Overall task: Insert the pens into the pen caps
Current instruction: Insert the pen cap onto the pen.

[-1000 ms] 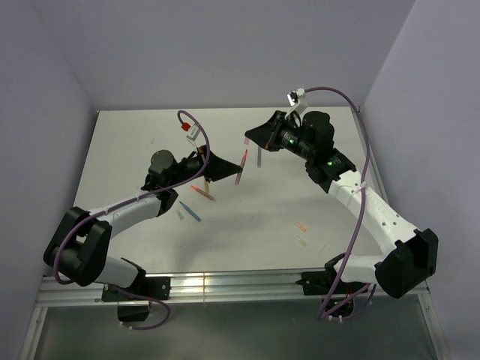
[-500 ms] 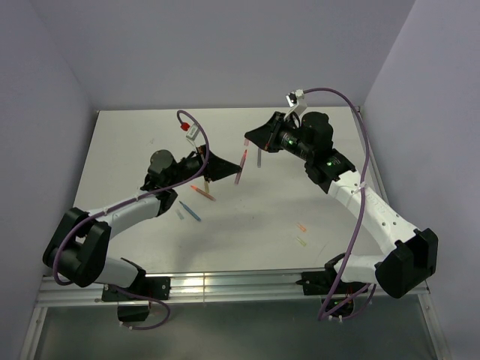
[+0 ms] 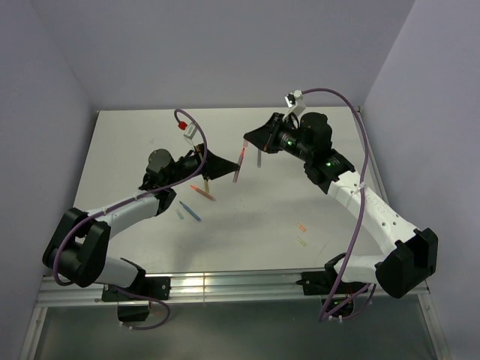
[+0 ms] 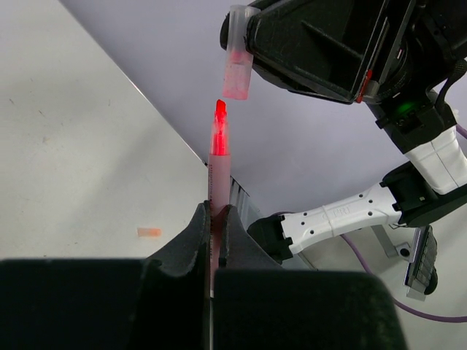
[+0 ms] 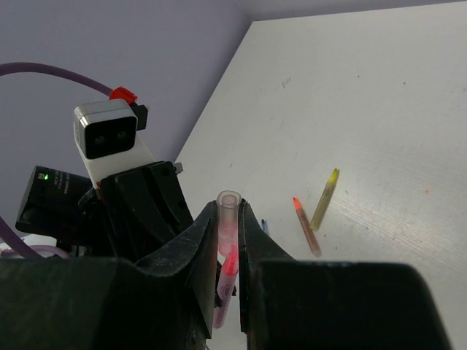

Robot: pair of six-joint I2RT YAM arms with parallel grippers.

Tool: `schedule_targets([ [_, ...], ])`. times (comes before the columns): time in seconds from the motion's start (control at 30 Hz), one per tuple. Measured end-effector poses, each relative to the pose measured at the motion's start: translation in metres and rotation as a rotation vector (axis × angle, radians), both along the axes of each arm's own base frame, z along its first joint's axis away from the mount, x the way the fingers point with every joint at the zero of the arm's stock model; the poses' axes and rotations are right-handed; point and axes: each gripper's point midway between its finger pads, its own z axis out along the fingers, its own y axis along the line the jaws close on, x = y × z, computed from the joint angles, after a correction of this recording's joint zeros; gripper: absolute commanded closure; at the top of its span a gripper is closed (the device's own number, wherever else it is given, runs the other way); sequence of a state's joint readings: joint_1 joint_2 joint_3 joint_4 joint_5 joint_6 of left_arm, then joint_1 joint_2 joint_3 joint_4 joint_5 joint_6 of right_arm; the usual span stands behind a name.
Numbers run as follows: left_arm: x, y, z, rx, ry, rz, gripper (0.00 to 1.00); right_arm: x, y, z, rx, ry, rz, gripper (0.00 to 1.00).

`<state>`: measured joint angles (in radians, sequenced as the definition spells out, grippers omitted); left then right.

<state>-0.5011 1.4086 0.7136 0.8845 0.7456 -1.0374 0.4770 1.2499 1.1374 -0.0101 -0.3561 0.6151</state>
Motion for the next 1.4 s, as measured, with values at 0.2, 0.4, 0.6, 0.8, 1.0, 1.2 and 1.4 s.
schedule_targets([
  [0.2,0.001,0.001,0.0,-0.001,-0.001,0.003,1.0,-0.001,0.003,-0.002,-0.003,0.004,0.007,1.0],
  [0.4,0.001,0.001,0.0,0.0,0.001,0.004,1.0,0.0,0.004,-0.004,-0.006,0.006,0.007,1.0],
  [0.6,0.002,0.002,-0.001,0.001,0.006,0.006,1.0,0.002,0.004,-0.005,-0.008,0.007,0.004,1.0],
  [0.8,0.002,0.002,-0.002,0.002,0.009,0.005,1.0,0.003,0.005,-0.006,-0.01,0.009,0.0,1.0],
  [1.0,0.0,0.002,-0.002,0.002,0.008,-0.004,1.0,0.006,0.005,-0.014,-0.02,0.026,-0.007,1.0],
  [1.2,0.0,0.003,-0.003,0.002,0.011,-0.005,1.0,0.007,0.006,-0.014,-0.022,0.027,-0.008,1.0],
  [1.4,0.0,0.003,-0.002,0.001,0.018,-0.006,1.0,0.007,0.007,-0.016,-0.022,0.03,-0.007,1.0],
])
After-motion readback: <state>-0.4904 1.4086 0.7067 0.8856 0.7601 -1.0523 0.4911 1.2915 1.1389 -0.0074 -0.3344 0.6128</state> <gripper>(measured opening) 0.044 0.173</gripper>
